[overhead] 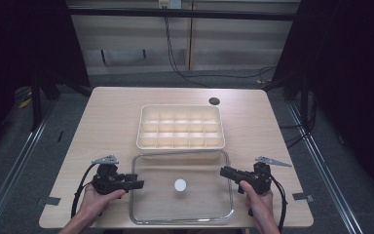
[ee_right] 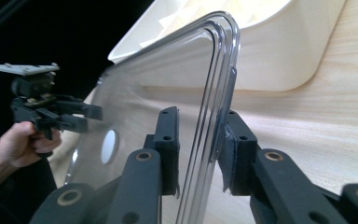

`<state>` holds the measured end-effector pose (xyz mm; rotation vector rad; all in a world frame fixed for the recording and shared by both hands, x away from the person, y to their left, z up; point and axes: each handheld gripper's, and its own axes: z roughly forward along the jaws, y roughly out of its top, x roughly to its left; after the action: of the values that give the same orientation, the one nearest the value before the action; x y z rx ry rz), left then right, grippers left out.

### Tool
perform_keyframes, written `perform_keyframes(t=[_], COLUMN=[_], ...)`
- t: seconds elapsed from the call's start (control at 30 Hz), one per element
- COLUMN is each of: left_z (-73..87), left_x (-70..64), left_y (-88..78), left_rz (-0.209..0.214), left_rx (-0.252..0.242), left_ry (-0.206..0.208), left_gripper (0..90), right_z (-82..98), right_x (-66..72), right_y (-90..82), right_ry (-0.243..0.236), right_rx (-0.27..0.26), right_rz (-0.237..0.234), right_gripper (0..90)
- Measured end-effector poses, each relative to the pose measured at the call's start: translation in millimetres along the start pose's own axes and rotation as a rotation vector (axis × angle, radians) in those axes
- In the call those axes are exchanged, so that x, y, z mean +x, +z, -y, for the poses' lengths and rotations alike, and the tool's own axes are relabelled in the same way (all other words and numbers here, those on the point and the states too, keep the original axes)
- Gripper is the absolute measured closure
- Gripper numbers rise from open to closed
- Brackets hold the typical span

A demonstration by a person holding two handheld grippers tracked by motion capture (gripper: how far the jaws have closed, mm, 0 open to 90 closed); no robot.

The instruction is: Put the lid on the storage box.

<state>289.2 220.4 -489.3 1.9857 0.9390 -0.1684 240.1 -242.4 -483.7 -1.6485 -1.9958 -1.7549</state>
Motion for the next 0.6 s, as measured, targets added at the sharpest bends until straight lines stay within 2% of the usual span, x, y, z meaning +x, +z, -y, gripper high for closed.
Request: perform_keyframes(t=[0.1, 0.2, 0.6], left_z=[-0.7, -2.1, -10.8], left_x=[-2.0, -3.6, -12.0], left_y=[-2.5, -3.3, -14.4], left_rz=[0.0, -0.01, -0.005], left_rx=[-0.021, -0.02, -0.069], left_ry=[0.005, 0.018, 0.059], left_gripper=[53.0, 53.8, 61.1], right_z=[0.5, 0.9, -4.8], right_x=[0.1, -0.4, 3.4], right_y=[1.0, 2.9, -0.6], right_ry=[0.0, -0.003, -0.011], right_rx=[0.012, 0.031, 0.0], right_rz=[0.02, 0.048, 0.063], right_gripper=[69.0, 67.4, 67.1])
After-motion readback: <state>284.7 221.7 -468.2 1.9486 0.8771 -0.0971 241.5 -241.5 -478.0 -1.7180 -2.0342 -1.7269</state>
